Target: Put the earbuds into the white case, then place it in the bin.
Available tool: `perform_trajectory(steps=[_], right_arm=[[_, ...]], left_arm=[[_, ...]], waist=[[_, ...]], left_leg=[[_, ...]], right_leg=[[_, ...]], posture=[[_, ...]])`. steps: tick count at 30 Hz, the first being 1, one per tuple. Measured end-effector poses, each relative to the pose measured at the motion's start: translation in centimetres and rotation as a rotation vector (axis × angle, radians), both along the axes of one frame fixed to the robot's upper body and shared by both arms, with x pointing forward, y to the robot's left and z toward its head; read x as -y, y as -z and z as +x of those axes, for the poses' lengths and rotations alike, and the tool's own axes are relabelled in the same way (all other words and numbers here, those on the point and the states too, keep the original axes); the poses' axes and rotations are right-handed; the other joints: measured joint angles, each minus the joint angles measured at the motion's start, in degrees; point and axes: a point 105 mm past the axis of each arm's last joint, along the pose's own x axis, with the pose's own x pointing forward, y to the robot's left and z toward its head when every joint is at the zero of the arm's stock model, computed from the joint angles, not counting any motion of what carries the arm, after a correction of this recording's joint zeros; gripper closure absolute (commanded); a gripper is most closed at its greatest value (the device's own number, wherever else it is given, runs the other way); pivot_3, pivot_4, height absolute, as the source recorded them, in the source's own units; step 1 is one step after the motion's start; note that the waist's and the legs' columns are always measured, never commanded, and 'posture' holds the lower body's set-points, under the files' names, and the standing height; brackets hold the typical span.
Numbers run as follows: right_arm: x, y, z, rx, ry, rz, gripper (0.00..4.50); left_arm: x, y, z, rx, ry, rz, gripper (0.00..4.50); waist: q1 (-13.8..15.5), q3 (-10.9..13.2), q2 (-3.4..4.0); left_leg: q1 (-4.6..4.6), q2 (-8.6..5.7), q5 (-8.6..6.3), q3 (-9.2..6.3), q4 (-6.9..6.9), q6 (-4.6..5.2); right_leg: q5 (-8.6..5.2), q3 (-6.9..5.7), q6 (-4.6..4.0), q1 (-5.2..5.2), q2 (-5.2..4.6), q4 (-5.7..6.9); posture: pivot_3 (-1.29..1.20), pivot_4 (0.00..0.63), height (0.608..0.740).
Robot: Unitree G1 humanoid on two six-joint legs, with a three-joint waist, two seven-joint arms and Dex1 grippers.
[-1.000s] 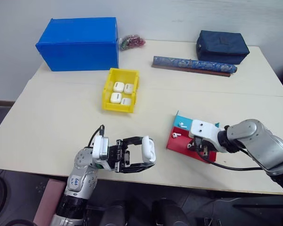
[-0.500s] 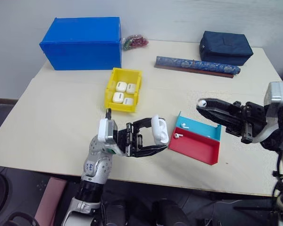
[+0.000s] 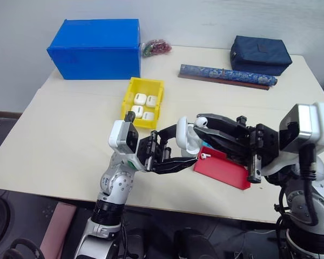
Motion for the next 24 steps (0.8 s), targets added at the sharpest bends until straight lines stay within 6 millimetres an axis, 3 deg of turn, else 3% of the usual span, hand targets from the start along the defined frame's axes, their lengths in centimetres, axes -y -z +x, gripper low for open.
perform_trajectory(steps=[13, 24], right_arm=[[-0.4, 0.3, 0.6, 0.029, 0.018, 0.005, 4.06], [-0.2, 1.8, 0.8, -0.015, 0.005, -0.037, 4.06]], left_arm=[[0.0, 0.1, 0.0, 0.000, 0.003, 0.002, 1.67], [0.1, 1.2, 0.2, 0.007, 0.008, 0.051, 1.67]], waist=[[0.0, 0.0, 0.00], [0.0, 0.0, 0.00]], left_leg=[[0.00, 0.00, 0.00, -0.01, 0.00, 0.00], [0.00, 0.00, -0.01, -0.01, -0.01, 0.01]], right_leg=[[0.00, 0.00, 0.00, 0.00, 0.00, -0.01], [0.00, 0.00, 0.00, 0.01, 0.00, -0.03]], posture=[[0.00, 0.150, 0.740], [0.00, 0.150, 0.740]])
